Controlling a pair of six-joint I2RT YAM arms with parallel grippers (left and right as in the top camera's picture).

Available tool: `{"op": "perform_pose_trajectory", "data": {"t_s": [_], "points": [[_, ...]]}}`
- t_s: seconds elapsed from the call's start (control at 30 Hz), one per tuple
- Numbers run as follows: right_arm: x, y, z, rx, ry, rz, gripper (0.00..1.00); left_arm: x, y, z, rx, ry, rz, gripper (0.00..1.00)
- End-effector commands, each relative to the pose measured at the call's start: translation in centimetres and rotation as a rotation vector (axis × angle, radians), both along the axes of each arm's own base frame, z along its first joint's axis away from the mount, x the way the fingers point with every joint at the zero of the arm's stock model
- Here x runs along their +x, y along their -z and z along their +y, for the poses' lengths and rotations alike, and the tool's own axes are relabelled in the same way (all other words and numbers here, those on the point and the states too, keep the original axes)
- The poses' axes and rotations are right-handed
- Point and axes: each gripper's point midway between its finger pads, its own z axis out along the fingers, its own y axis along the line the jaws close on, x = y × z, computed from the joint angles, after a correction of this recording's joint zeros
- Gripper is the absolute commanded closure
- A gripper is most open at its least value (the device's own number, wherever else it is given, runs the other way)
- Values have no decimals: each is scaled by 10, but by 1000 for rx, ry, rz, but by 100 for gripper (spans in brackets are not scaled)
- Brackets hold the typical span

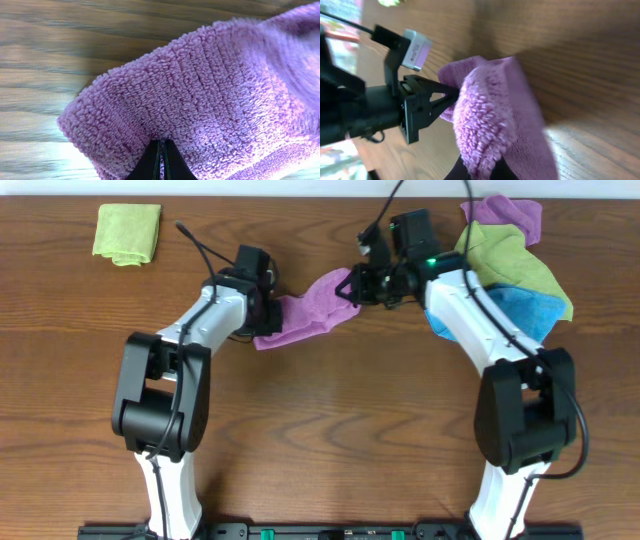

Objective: Fold the cloth

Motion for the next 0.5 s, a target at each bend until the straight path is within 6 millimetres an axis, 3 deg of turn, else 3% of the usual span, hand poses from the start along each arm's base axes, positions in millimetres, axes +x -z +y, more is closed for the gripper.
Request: {"op": "perform_pose_trajectory", "data": {"t_s": [0.0, 0.23, 0.47], "points": [[-4, 8, 8, -66, 6, -6, 99, -12, 19, -17, -21, 5, 58, 94], [-13, 14, 19, -108, -13, -5, 98, -15, 16, -38, -88, 22, 62, 94], [-13, 20, 14, -164, 8, -10, 99, -8, 9, -63, -177, 27, 28, 94]]}}
